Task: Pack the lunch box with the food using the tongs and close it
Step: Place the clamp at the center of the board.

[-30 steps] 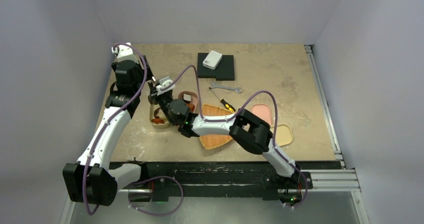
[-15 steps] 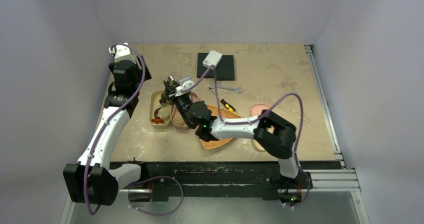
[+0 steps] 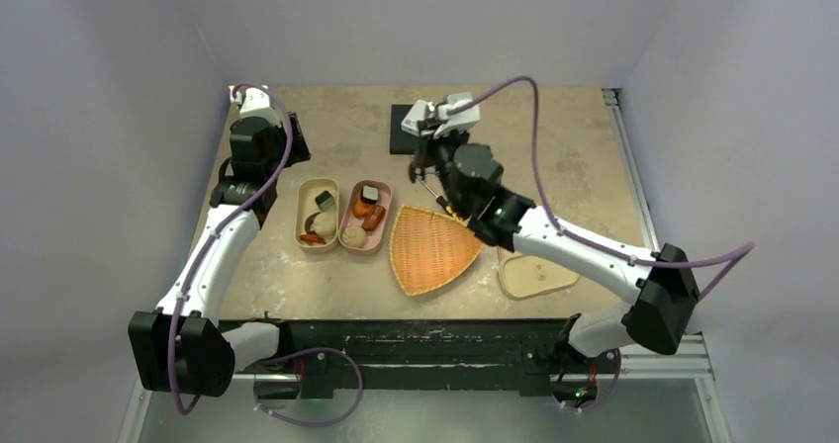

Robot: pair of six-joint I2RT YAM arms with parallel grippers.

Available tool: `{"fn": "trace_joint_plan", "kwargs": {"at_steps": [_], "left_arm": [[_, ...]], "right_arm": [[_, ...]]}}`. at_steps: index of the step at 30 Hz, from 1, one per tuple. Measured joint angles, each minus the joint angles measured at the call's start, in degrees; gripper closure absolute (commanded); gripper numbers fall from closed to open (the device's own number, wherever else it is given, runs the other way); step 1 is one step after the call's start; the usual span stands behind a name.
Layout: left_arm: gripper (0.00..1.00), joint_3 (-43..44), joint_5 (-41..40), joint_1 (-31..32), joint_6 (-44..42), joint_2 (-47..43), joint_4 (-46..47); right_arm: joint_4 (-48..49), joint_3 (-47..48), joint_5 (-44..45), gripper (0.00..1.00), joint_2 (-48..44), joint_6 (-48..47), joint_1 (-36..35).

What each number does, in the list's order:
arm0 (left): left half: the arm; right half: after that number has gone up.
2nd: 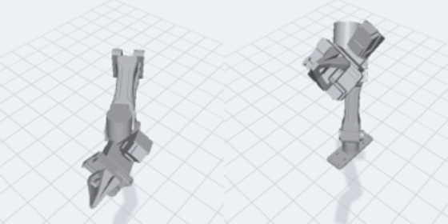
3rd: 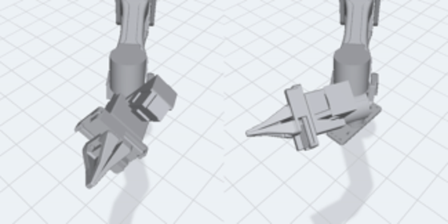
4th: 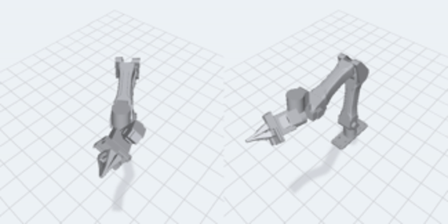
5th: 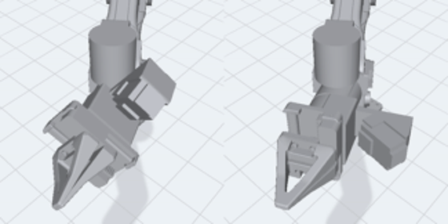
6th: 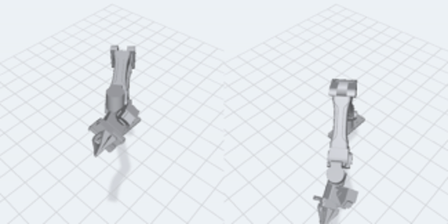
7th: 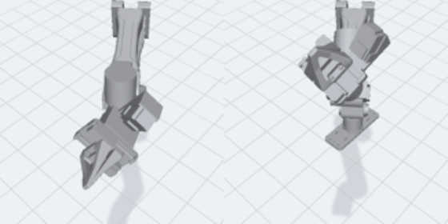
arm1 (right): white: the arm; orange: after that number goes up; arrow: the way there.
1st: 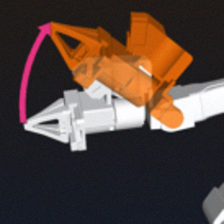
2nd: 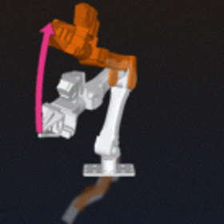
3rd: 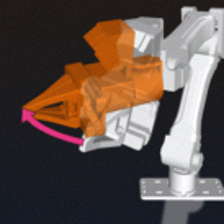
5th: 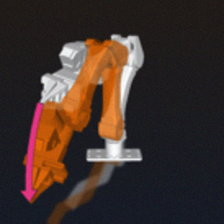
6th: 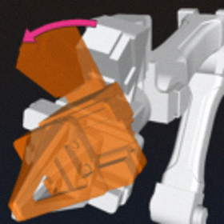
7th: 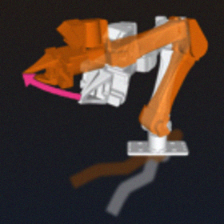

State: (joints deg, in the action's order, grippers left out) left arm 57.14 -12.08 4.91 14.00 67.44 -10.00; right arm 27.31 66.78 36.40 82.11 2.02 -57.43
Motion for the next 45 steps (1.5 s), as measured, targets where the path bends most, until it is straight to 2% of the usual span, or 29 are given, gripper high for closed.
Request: {"fn": "trace_joint_plan", "kwargs": {"at_steps": [7,13,17,25,29,34,39,43,45], "left_arm": [[0.28,0.02,2.03,1.36,0.13,0.42,-0.04],[0.28,0.02,3.04,3.21,0.13,1.01,-0.28],[0.28,0.17,3.43,4.15,0.13,1.03,-0.46],[0.28,0.61,4.04,4.26,0.13,1.11,-0.52],[0.28,0.61,4.48,4.24,0.13,1.64,-0.57],[0.28,0.63,5.75,4.52,0.15,2.71,-0.63],[0.28,0.68,7.15,5.79,0.15,4.07,-0.85],[0.28,0.74,7.69,6.84,0.13,5.09,-1.09],[0.28,0.76,7.85,7.19,0.13,5.29,-1.33]], "right_arm": [[-23.15,4.2,-2.86,0.91,1.07,5.64,19.52],[-31.26,7.39,-9.84,0.9,7.08,7.45,32.13],[-35.69,14.56,-14.67,0.9,15.69,7.63,37.38],[-41.53,27.12,-20.68,0.85,32.33,7.87,40.98],[-42.01,32.44,-20.39,0.81,38.84,8.11,41.4],[-39.58,33.66,-18.8,0.73,44.11,8.46,41.97],[-37.27,33.81,-18.1,0.61,48.59,8.5,42.66],[-35.78,33.92,-18.03,0.43,50.73,8.72,43.28],[-35.15,33.97,-17.97,0.37,50.62,8.72,43.43]]}}
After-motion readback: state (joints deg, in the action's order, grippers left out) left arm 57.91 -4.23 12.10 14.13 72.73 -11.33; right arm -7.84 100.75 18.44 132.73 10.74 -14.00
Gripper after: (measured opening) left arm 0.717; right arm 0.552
